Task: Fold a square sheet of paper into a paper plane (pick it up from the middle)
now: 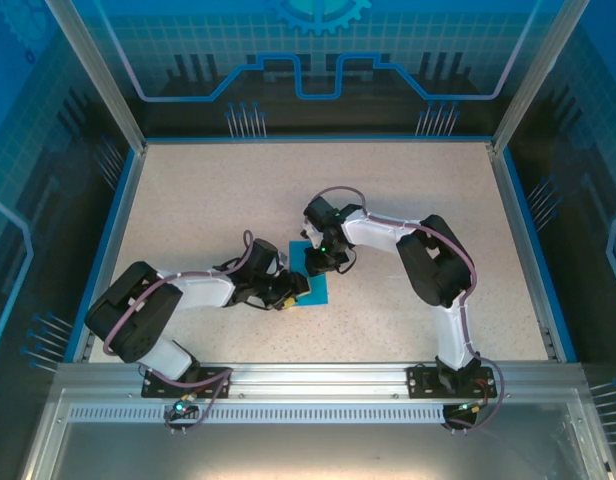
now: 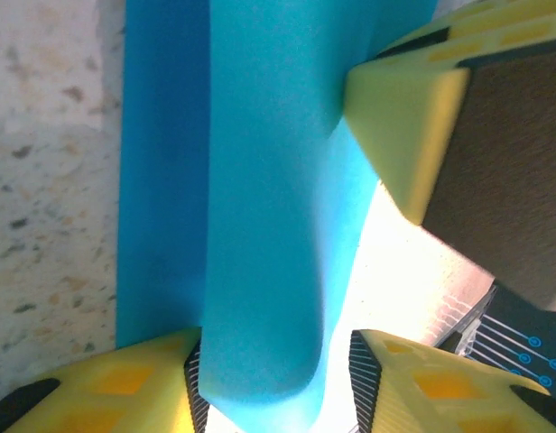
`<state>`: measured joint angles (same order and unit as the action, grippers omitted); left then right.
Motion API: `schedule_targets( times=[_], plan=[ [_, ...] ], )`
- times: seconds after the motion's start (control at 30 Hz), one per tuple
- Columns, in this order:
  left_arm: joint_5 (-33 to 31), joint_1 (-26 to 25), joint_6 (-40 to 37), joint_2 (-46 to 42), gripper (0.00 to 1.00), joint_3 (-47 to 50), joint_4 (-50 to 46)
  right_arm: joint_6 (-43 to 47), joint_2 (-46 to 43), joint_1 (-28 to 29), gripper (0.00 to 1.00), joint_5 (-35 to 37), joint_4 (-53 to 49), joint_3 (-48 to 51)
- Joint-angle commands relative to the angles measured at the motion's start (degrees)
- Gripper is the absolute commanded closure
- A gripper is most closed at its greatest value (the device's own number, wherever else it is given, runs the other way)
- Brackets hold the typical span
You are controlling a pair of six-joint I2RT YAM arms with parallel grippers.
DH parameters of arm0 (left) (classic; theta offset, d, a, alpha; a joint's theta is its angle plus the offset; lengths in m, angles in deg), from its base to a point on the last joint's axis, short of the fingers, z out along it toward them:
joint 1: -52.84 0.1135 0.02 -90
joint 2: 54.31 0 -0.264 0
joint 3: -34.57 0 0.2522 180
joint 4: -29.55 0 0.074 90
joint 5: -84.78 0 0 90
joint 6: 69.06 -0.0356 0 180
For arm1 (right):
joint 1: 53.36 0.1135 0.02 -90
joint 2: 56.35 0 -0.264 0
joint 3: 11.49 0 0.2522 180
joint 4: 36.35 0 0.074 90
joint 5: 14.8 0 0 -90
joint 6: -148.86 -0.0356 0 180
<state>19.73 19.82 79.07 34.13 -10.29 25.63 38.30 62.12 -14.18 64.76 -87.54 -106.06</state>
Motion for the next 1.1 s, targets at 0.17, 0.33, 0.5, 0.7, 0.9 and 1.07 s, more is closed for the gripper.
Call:
schedule_targets(
  times=[0.17,0.33,0.5,0.7,0.9,1.07],
  plan=[
    [0.65,-1.81,-3.20,-0.92,0.52,-0.19,0.51,-1.13,5.93,-0.77,0.77,1.94,-1.07,3.63],
    [-4.52,-1.76,-3.06,-3.75,0.56,0.30,-1.66,-1.24,5.98,-0.76,0.77,2.00,-0.94,3.82],
    [-6.99,-1.70,-3.17,-5.77,0.60,0.18,-3.94,-1.24,5.81,-0.77,0.77,1.92,-0.89,3.98],
    [-9.84,-1.75,-3.14,-3.99,0.80,-1.88,-9.69,-1.59,4.30,-0.86,0.77,0.55,-0.64,3.93],
    [-13.58,-1.73,-4.03,-1.95,0.94,-4.86,-17.70,-1.98,-0.95,-2.06,0.76,-4.44,2.11,2.86],
    [-15.02,-1.70,-5.29,-0.79,0.97,-6.78,-21.20,-3.01,-4.72,-3.72,0.76,-9.01,7.31,2.07]
  ],
)
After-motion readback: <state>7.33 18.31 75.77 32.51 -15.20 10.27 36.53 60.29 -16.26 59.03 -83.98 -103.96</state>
